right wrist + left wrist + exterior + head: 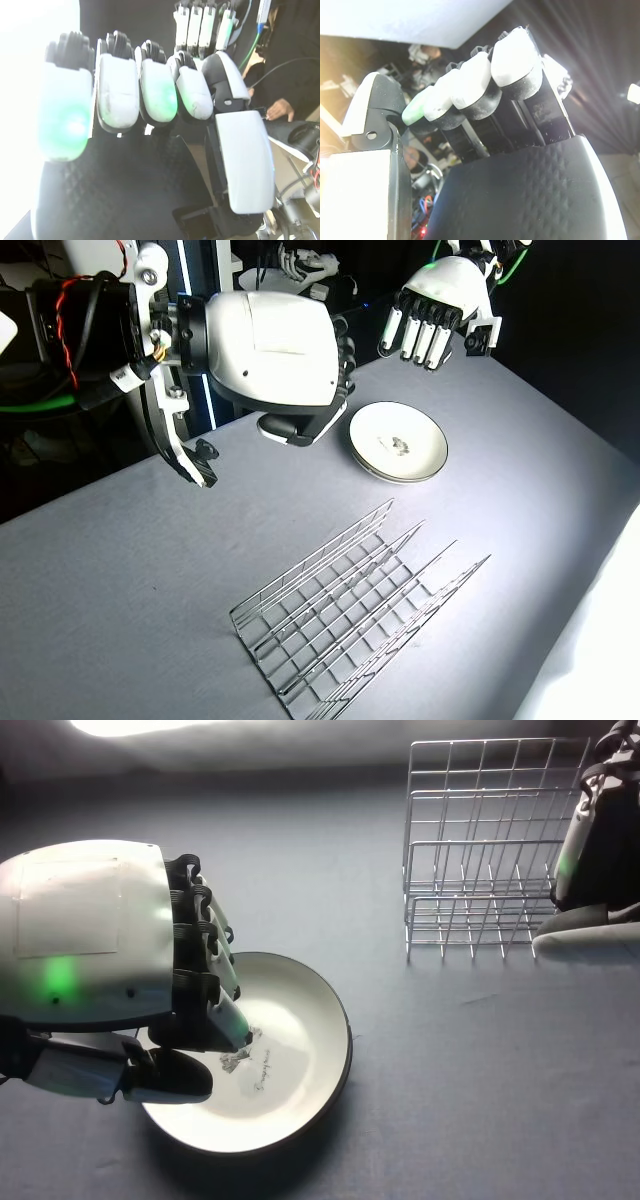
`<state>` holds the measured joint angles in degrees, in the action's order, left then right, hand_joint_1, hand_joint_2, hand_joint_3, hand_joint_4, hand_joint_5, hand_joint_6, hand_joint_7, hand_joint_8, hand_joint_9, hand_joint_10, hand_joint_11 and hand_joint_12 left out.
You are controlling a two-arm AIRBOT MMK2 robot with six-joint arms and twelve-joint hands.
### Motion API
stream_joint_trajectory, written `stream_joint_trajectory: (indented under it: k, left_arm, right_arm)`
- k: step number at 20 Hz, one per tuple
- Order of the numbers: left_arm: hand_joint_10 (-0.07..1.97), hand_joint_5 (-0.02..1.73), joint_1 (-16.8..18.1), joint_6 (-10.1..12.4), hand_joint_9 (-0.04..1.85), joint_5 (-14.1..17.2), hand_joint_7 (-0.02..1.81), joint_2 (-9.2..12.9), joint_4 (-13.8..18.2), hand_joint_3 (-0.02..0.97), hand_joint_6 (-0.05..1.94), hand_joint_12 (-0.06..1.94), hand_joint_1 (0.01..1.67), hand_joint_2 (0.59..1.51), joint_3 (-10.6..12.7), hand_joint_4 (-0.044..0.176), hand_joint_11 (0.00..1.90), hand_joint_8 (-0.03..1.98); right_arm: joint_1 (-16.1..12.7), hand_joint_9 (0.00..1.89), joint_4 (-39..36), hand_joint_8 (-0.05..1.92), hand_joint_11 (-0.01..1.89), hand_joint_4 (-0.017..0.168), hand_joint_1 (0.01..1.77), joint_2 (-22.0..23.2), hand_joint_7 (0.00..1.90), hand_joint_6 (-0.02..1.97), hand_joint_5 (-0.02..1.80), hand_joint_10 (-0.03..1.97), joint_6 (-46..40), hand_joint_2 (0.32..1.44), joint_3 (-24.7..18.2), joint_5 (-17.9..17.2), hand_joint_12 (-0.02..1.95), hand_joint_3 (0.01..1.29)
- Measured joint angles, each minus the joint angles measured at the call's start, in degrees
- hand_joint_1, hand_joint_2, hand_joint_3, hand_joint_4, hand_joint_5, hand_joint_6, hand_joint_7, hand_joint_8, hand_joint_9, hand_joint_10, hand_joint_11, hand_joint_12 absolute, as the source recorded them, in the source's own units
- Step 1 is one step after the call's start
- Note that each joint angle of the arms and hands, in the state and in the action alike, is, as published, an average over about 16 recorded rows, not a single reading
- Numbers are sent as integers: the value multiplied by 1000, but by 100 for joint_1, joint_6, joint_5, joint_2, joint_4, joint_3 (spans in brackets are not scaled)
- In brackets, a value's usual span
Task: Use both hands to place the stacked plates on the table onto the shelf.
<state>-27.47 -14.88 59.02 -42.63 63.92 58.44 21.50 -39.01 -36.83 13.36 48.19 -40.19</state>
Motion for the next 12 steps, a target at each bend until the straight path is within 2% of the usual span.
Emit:
stream_joint_trajectory:
  k: [4, 8, 12]
  left_arm:
    - [749, 476, 1, 32, 532, 12, 546, 0, 39, 32, 747, 771, 277, 1004, 5, 43, 517, 750]
    - [557, 365, 31, 120, 398, 17, 412, 0, 136, 32, 556, 568, 211, 987, 17, 32, 387, 555]
    - [131, 101, 104, 311, 104, 40, 112, -12, 349, 31, 136, 133, 48, 940, 69, -4, 104, 133]
  right_arm:
    - [12, 725, -16, 780, 856, 3, 239, 2, 699, 812, 691, 804, 0, 1079, 2, -7, 803, 30]
    - [25, 551, -28, 581, 638, 2, 201, 3, 533, 607, 533, 598, 0, 1066, 2, -10, 647, 26]
    - [46, 195, -49, 156, 240, -3, 98, 4, 195, 182, 208, 168, 0, 1022, 10, -14, 247, 25]
